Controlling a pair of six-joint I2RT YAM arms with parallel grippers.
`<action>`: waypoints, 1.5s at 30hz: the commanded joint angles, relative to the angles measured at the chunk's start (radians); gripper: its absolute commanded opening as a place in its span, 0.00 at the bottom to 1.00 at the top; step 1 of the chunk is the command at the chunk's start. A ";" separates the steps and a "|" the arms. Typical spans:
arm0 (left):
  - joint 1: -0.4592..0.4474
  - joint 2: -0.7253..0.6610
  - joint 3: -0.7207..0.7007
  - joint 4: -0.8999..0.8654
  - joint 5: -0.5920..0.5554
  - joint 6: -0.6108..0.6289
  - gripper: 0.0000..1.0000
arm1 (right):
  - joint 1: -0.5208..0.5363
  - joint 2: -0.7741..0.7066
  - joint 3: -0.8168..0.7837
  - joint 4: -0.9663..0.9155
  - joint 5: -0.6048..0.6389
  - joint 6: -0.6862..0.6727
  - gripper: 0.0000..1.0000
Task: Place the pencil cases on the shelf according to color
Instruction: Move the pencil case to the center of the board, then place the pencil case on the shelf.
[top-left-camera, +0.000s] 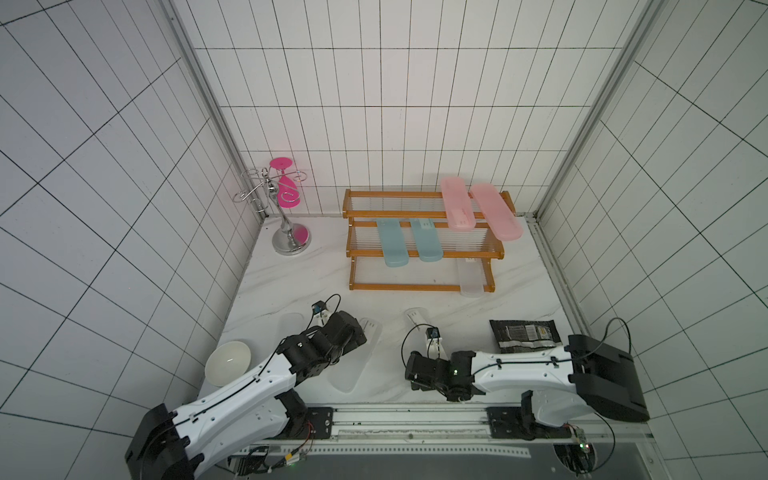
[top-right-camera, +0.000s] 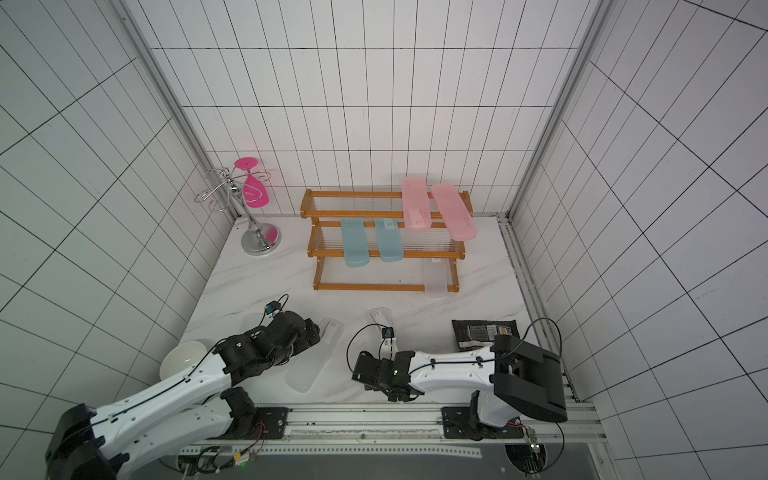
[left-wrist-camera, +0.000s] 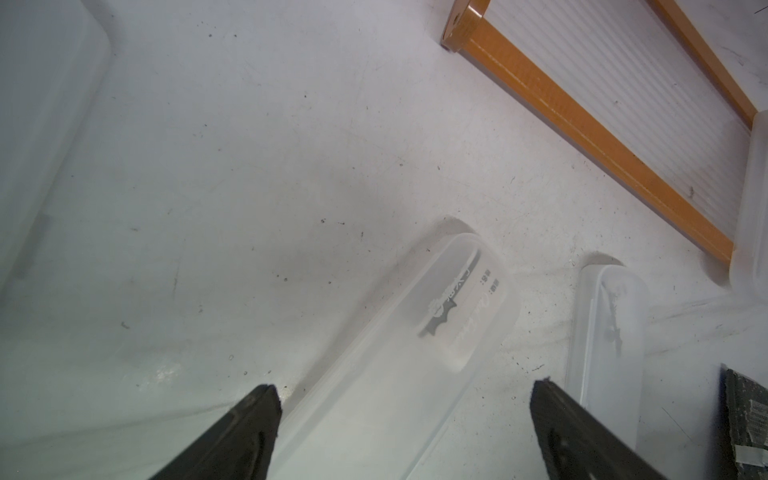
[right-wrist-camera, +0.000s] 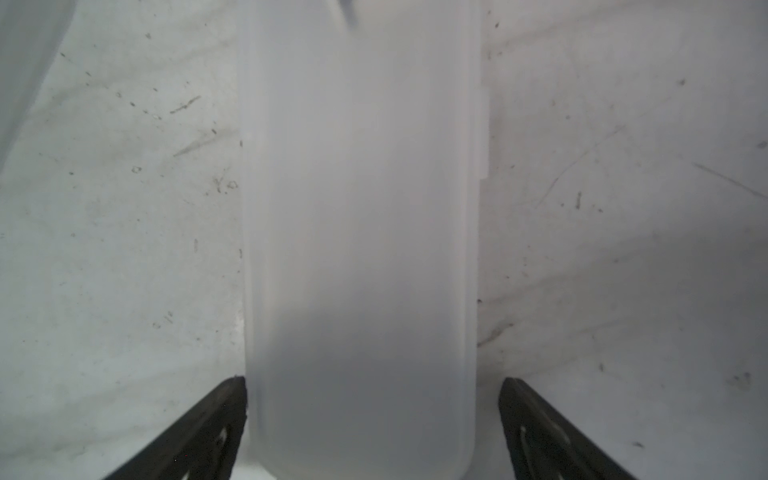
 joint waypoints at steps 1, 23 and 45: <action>0.005 -0.016 0.033 -0.011 -0.026 0.016 0.98 | 0.010 0.057 0.043 -0.034 0.005 -0.005 0.96; 0.078 -0.024 0.057 0.007 -0.021 0.100 0.98 | -0.227 -0.458 -0.079 -0.075 0.104 -0.247 0.58; 0.134 0.118 0.028 0.103 0.039 0.181 0.98 | -0.669 -0.113 0.084 0.212 -0.028 -0.622 0.59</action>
